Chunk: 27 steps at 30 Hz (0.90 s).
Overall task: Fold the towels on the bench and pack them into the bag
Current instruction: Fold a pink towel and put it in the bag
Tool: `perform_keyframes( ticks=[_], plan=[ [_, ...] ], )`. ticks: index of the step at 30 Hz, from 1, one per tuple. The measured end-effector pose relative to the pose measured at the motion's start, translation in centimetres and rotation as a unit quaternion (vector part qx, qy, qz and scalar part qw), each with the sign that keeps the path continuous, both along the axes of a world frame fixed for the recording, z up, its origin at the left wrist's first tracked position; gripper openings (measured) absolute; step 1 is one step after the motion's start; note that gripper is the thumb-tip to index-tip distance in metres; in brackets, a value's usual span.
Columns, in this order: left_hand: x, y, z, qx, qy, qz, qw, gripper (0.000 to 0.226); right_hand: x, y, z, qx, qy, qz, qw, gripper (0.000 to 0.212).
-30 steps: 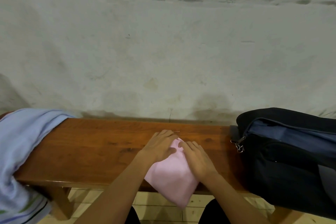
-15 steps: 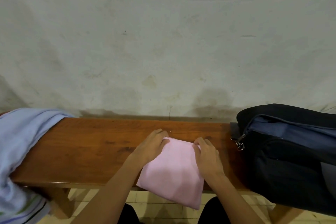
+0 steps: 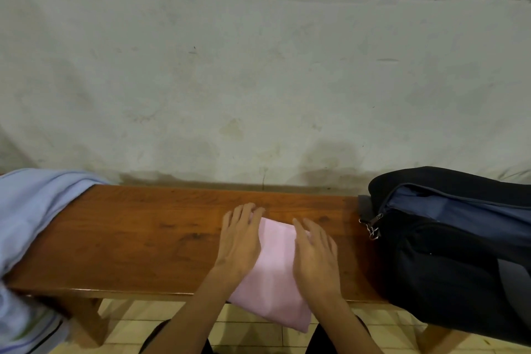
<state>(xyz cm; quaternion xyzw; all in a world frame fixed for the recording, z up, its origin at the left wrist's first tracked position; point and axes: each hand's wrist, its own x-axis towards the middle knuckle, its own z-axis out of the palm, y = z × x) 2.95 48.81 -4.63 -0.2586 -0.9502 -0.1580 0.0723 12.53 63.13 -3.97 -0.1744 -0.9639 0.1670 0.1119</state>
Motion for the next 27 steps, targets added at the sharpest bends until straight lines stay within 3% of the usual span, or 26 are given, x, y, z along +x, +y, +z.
perform_keyframes(
  ticks=[3, 6, 10, 15, 20, 22, 24, 27],
  plan=[
    [3.4, 0.5, 0.0, -0.014, 0.018, -0.033, 0.999, 0.051, 0.8, -1.5, -1.2, 0.022, -0.001, 0.1, 0.995, 0.052],
    [5.2, -0.4, -1.9, -0.095, -0.023, -0.082, 0.992, 0.053, 1.4, -2.2, -3.7, 0.062, -0.086, 0.164, 0.981, 0.069],
    [4.5, -1.8, -4.3, -0.114, -0.026, -0.094, 0.989, 0.051, 1.2, -2.1, -4.3, 0.101, -0.147, 0.134, 0.975, 0.081],
    [2.1, -1.0, -3.1, -0.11, -0.012, -0.112, 0.987, 0.054, 0.0, -1.8, -3.0, 0.025, -0.149, 0.014, 0.988, 0.073],
    [-1.0, -0.5, -2.3, -0.168, 0.007, -0.164, 0.972, 0.053, -0.5, -2.2, -2.3, 0.03, -0.174, -0.037, 0.984, 0.087],
    [-2.1, 0.2, -0.8, -0.219, 0.024, -0.138, 0.966, 0.053, -0.5, -2.3, -1.4, 0.064, -0.213, -0.063, 0.973, 0.098],
    [-1.9, 1.1, 0.7, -0.271, 0.031, -0.095, 0.957, 0.054, -0.2, -2.4, -0.6, 0.055, -0.306, -0.084, 0.947, 0.091],
    [0.6, 2.1, 1.3, -0.236, 0.027, -0.025, 0.971, 0.055, 0.1, -2.3, 0.7, 0.092, -0.319, -0.088, 0.939, 0.08]
  ],
)
